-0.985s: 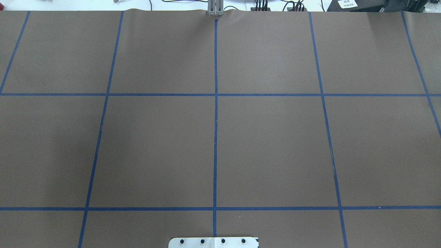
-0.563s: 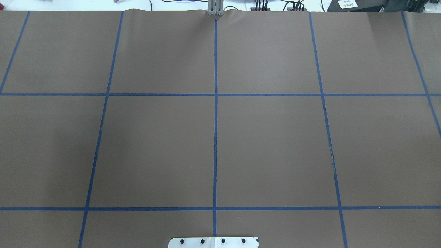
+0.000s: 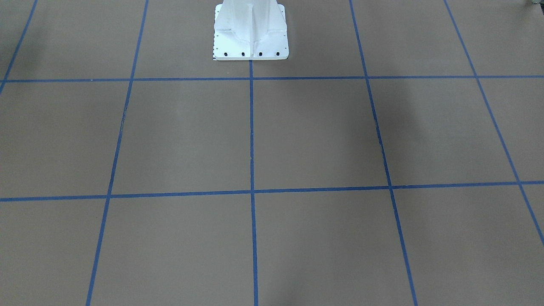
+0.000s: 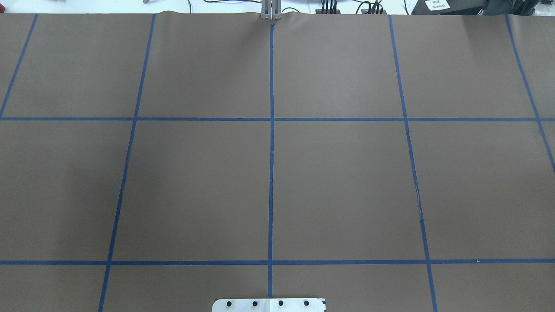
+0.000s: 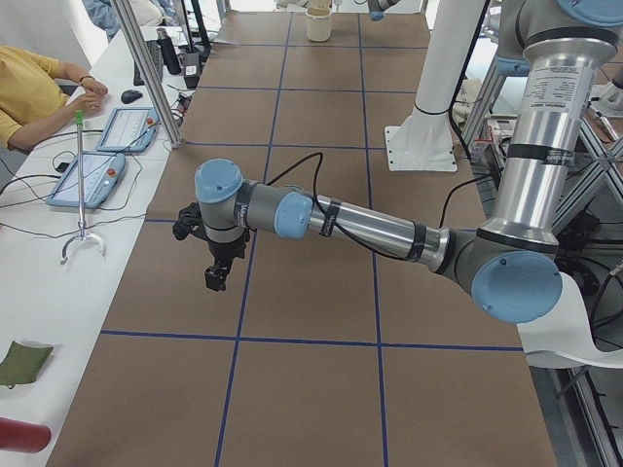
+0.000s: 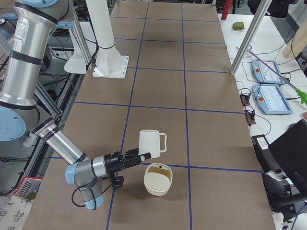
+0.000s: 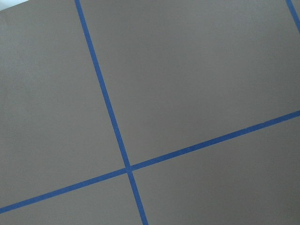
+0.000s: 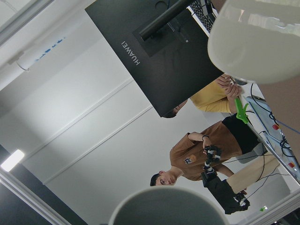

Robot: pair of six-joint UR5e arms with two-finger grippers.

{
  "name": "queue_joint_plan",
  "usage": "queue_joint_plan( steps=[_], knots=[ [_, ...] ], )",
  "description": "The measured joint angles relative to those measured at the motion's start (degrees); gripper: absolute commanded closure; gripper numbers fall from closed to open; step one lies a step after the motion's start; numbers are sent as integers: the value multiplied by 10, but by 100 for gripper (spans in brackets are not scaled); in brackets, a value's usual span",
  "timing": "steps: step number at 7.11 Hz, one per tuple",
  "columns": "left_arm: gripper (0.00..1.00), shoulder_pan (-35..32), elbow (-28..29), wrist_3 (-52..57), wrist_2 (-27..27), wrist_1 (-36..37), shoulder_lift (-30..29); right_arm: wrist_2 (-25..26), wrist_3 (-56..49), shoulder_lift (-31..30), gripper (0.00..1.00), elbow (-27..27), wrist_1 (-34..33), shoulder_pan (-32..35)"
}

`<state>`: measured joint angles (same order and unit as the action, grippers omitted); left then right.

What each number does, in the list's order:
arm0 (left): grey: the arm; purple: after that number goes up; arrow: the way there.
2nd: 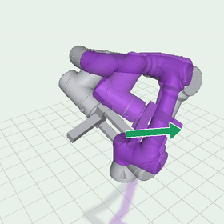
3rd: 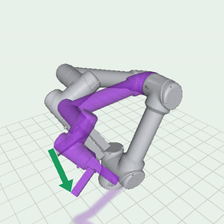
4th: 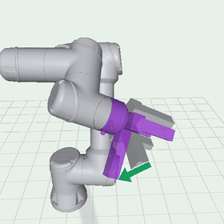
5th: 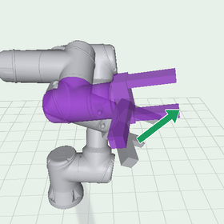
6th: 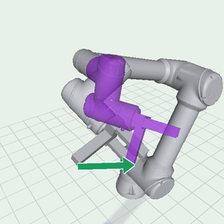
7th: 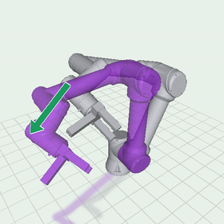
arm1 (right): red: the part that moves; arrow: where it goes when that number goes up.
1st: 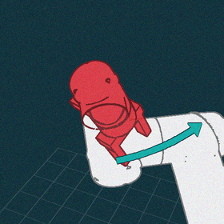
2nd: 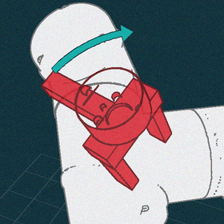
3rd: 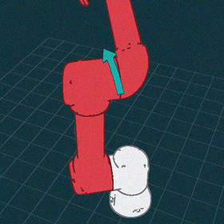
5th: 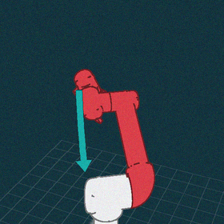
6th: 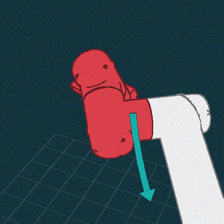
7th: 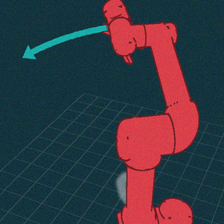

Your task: Left arm hands cup to right arm to dump lemon

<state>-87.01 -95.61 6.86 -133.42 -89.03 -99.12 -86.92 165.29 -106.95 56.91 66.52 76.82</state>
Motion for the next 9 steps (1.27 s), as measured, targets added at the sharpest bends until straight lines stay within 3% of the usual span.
queue_joint_plan(
  steps=[6, 9],
  knots=[
    [0, 0, 1, 0, -9, -2, 3, -179, -528, -8, 100, 27, -26, 1],
    [0, -1, 1, 0, -13, -2, 7, -254, -805, -14, 100, 87, -129, 3]
  ],
)
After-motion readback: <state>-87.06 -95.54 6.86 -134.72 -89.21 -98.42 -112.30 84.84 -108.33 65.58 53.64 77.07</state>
